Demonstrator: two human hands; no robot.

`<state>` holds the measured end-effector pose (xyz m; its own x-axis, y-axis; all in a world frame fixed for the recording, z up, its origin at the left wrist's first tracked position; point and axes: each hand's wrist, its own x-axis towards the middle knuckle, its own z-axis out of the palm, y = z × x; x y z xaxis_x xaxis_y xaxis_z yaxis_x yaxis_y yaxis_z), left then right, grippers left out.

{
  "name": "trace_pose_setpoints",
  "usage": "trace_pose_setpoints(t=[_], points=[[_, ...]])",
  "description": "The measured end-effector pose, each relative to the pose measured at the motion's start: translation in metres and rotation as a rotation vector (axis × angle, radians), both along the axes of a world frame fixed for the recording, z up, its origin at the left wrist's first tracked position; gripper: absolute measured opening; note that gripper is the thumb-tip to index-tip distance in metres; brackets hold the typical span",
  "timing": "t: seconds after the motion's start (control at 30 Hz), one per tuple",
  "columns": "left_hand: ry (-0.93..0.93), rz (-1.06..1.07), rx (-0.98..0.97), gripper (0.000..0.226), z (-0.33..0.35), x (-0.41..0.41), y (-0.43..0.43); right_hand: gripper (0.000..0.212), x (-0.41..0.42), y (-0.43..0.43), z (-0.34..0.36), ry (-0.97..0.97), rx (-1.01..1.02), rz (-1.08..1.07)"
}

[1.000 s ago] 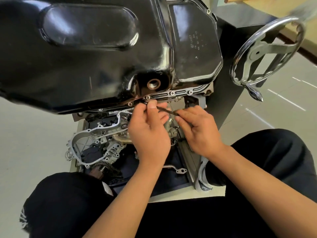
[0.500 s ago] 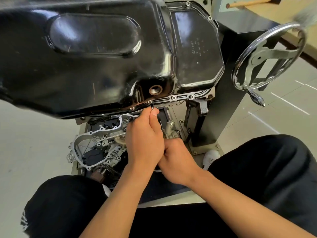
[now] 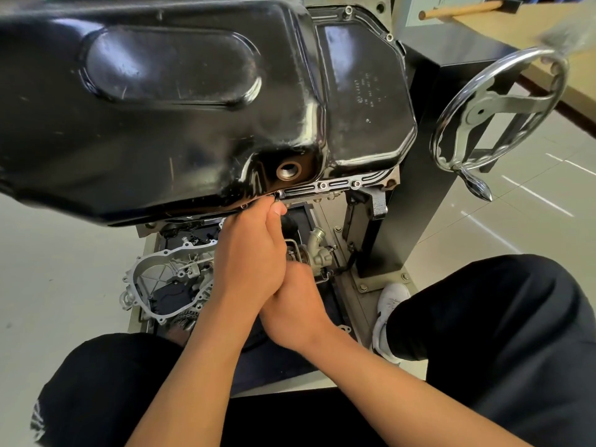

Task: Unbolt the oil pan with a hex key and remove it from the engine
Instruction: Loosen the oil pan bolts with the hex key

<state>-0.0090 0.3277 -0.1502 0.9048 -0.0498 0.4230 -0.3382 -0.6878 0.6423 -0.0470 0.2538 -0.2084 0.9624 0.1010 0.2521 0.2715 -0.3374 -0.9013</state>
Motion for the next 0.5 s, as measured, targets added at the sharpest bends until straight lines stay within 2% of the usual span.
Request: trace_pose_setpoints(t=[0.1, 0.3, 0.43, 0.5], points=[[-0.014, -0.013, 0.003, 0.027, -0.002, 0.001, 0.003, 0.044, 0.004, 0.007, -0.003, -0.053, -0.122, 0.013], [0.054, -0.02, -0.107, 0.029, -0.008, 0.0, -0.004, 0.041, -0.001, -0.016, -0.005, -0.04, -0.145, -0.007], [0.09, 0.01, -0.219, 0.029, -0.012, -0.002, -0.011, 0.04, 0.004, -0.035, 0.009, -0.139, -0.452, 0.16], [0.107, 0.014, -0.297, 0.03, -0.015, -0.003, -0.014, 0.033, 0.006, -0.039, 0.013, -0.134, -0.521, 0.212]])
